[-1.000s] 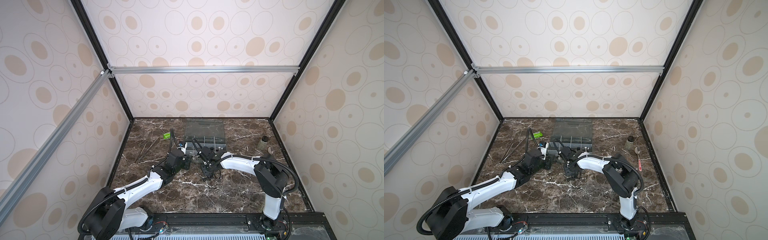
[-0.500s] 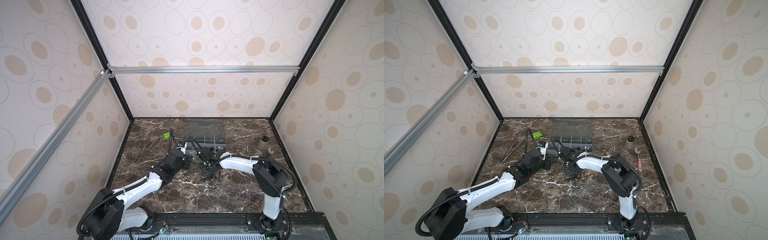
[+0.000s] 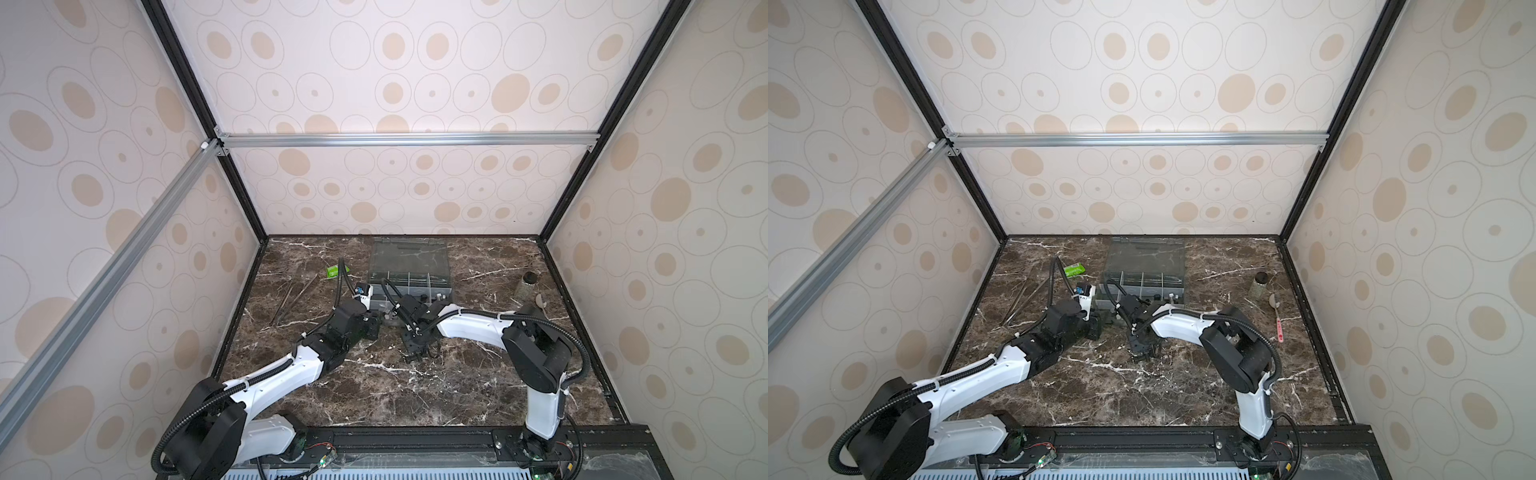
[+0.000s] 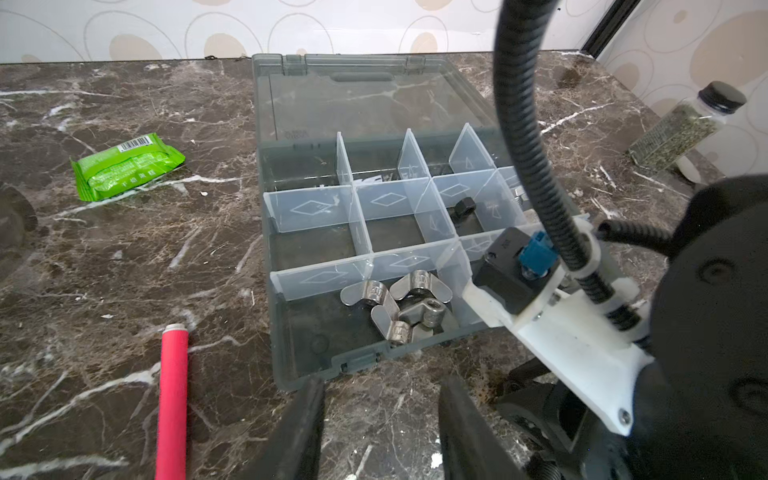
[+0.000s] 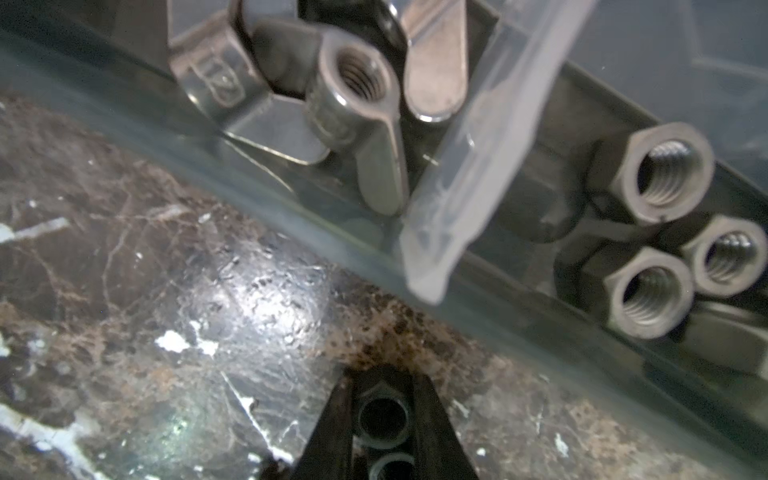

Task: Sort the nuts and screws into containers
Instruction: 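Carry the black nut with the right gripper into the compartment and release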

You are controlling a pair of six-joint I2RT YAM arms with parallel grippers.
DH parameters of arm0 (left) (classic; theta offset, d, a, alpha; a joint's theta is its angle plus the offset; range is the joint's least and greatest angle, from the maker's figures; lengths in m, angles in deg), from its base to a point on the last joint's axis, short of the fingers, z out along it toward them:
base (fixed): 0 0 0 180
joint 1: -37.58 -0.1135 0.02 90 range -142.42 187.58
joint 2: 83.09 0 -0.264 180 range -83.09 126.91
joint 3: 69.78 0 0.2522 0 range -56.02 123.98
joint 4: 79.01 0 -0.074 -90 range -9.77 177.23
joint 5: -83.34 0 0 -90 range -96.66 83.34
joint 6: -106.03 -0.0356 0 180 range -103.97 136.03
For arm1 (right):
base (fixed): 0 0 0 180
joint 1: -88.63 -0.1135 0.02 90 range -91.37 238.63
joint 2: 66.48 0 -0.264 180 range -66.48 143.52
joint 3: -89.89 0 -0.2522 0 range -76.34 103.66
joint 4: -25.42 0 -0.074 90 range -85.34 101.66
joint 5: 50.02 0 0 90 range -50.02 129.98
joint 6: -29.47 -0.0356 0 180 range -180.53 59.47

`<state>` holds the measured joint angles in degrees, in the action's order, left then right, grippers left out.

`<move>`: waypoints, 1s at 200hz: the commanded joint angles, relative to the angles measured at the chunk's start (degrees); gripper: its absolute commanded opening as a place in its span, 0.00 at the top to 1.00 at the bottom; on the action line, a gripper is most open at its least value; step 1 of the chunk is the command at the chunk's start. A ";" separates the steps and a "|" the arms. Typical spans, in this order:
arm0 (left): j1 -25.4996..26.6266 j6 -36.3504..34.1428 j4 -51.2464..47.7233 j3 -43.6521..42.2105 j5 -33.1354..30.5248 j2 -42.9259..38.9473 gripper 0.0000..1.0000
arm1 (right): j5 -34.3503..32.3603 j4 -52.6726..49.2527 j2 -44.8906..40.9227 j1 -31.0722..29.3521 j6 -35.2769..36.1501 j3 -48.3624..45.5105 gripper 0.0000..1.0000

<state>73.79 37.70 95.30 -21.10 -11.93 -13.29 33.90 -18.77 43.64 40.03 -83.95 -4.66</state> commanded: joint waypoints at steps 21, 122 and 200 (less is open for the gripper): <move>-0.74 0.37 0.00 -0.55 -0.79 -1.67 0.55 | -0.97 -1.13 -3.21 -0.27 1.67 1.68 0.81; -0.94 1.40 1.58 -2.87 -0.17 -4.03 0.54 | -2.88 -4.17 -3.56 8.14 8.19 16.67 0.81; -0.92 1.23 2.06 -3.53 0.53 -4.76 0.54 | -4.10 -5.91 6.08 12.18 7.86 26.36 0.82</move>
<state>73.52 38.27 95.83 -24.18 -11.65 -16.70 30.73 -21.90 47.32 51.53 -76.69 20.25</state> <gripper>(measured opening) 0.457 0.223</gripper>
